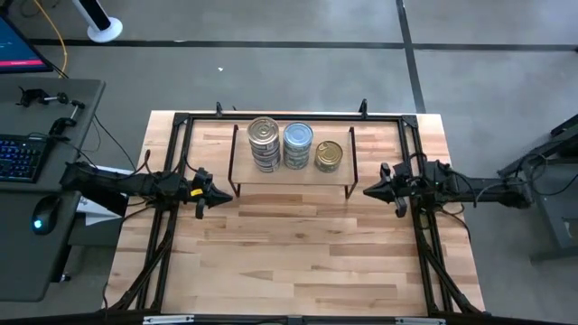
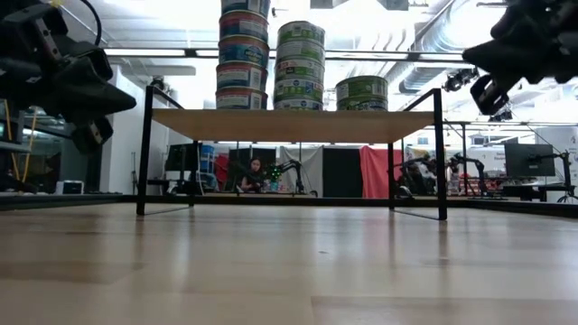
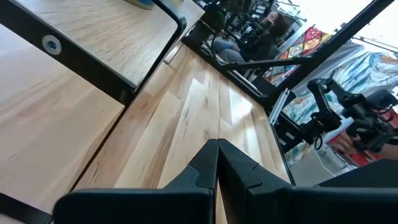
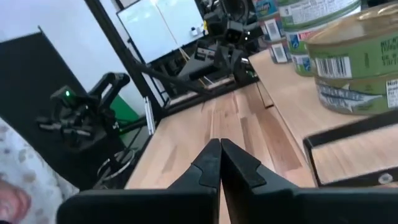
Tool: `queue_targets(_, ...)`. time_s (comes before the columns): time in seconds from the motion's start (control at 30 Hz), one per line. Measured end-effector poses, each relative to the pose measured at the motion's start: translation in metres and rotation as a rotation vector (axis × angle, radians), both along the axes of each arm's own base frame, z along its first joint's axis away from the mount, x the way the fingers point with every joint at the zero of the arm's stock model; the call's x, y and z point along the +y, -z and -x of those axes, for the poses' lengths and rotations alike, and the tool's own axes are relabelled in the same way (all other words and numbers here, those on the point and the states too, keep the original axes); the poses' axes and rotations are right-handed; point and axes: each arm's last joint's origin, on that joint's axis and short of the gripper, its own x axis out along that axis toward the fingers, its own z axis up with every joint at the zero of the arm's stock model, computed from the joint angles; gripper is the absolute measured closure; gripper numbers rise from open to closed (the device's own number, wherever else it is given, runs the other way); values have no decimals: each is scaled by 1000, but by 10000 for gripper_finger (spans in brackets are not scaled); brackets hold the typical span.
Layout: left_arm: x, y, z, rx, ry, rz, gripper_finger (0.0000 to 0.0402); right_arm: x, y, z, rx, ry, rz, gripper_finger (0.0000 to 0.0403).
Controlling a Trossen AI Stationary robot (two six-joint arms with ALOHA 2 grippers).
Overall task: Stack canned seafood by type on shelf
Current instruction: Return to Home Position
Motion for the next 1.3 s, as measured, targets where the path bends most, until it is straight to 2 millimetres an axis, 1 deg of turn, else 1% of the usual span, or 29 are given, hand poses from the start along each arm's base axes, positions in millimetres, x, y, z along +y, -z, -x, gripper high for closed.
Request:
queue_targets(0.23, 0, 0, 0, 0, -1, 0, 401, -4, 17, 0, 13, 3, 119, 403)
queue_targets(0.47, 0, 0, 0, 0, -1, 0, 402, -8, 42, -3, 57, 51, 111, 403)
queue_targets(0.53, 0, 0, 0, 1, -1, 0, 401, -10, 45, -3, 78, 108, 101, 403)
queue_targets(0.7, 0, 0, 0, 0, -1, 0, 402, -13, 48, -4, 123, 205, 138, 403)
queue_targets(0.8, 0, 0, 0, 0, -1, 0, 402, -13, 51, -6, 154, 199, 170, 403)
queue_targets(0.97, 0, 0, 0, 0, -1, 0, 402, -13, 54, -7, 187, 202, 127, 403)
queue_targets(1.3, 0, 0, 0, 0, -1, 0, 402, -12, 54, -7, 181, 196, 135, 403)
